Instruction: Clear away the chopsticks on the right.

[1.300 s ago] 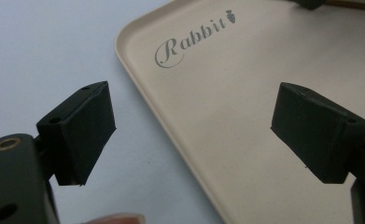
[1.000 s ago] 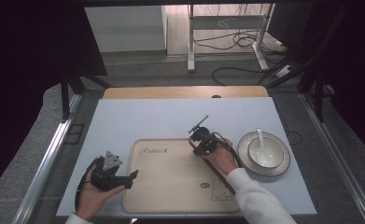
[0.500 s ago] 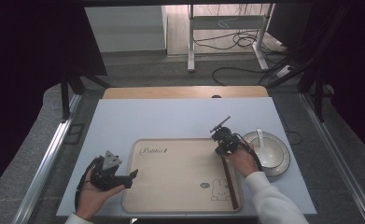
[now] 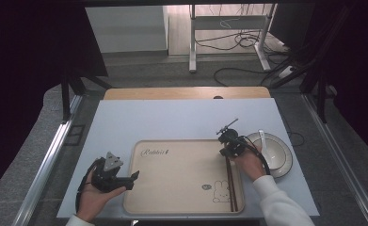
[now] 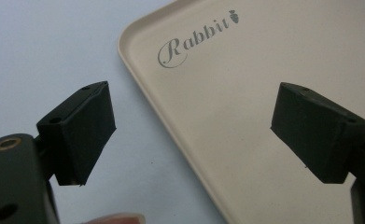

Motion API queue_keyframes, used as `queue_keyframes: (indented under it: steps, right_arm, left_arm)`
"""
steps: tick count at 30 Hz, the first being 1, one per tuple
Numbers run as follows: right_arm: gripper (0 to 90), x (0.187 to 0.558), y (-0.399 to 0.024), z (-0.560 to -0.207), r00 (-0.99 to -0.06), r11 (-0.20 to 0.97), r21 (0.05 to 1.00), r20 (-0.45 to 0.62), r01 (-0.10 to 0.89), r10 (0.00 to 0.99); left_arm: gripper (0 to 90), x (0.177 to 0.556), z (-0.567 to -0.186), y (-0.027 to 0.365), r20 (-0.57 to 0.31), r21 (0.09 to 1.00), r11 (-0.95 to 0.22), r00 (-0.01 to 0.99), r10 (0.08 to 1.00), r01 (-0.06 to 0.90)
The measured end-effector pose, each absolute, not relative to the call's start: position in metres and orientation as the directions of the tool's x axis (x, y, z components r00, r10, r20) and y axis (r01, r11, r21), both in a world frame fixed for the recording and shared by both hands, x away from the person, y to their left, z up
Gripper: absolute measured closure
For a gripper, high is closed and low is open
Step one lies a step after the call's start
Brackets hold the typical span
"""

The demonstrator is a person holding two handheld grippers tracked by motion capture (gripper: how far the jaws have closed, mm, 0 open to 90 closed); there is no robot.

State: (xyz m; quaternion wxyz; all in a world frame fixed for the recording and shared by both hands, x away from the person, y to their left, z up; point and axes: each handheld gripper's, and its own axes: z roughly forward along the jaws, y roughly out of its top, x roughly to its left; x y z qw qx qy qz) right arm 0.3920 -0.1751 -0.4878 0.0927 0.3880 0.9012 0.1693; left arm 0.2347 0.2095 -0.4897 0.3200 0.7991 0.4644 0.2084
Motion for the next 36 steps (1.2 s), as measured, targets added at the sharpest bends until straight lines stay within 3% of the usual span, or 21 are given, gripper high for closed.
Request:
queue_keyframes:
  steps: [9, 16, 21, 26, 27, 32, 36]
  right_arm:
    - [89.0, 0.366, -0.172, -0.458, -0.765, 0.67, 0.502, -0.024, 0.547, 0.643]
    - [88.7, 0.333, -0.191, -0.447, -0.813, 0.683, 0.563, -0.033, 0.465, 0.581]
    - [87.9, 0.313, -0.218, -0.442, -0.81, 0.651, 0.603, -0.014, 0.461, 0.586]
    - [86.2, 0.295, -0.251, -0.439, -0.792, 0.559, 0.665, 0.082, 0.495, 0.604]
    - [84.4, 0.293, -0.255, -0.439, -0.79, 0.546, 0.67, 0.101, 0.503, 0.604]
    - [57.7, 0.276, -0.273, -0.447, -0.795, 0.506, 0.714, 0.117, 0.484, 0.595]
    - [46.4, 0.272, -0.275, -0.448, -0.791, 0.506, 0.726, 0.084, 0.466, 0.607]
  left_arm:
    - [13.7, 0.237, -0.492, 0.207, 0.037, 0.693, -0.367, 0.478, 0.878, 0.62]
    - [13.7, 0.237, -0.493, 0.209, 0.04, 0.687, -0.366, 0.471, 0.881, 0.627]
    - [13.7, 0.234, -0.493, 0.211, 0.043, 0.691, -0.365, 0.468, 0.883, 0.624]
    - [13.7, 0.23, -0.492, 0.213, 0.041, 0.702, -0.353, 0.461, 0.887, 0.618]
    - [13.7, 0.229, -0.491, 0.213, 0.04, 0.705, -0.351, 0.459, 0.887, 0.617]
    - [13.7, 0.227, -0.49, 0.213, 0.04, 0.708, -0.351, 0.462, 0.886, 0.613]
    - [13.7, 0.228, -0.491, 0.212, 0.043, 0.705, -0.358, 0.467, 0.883, 0.613]
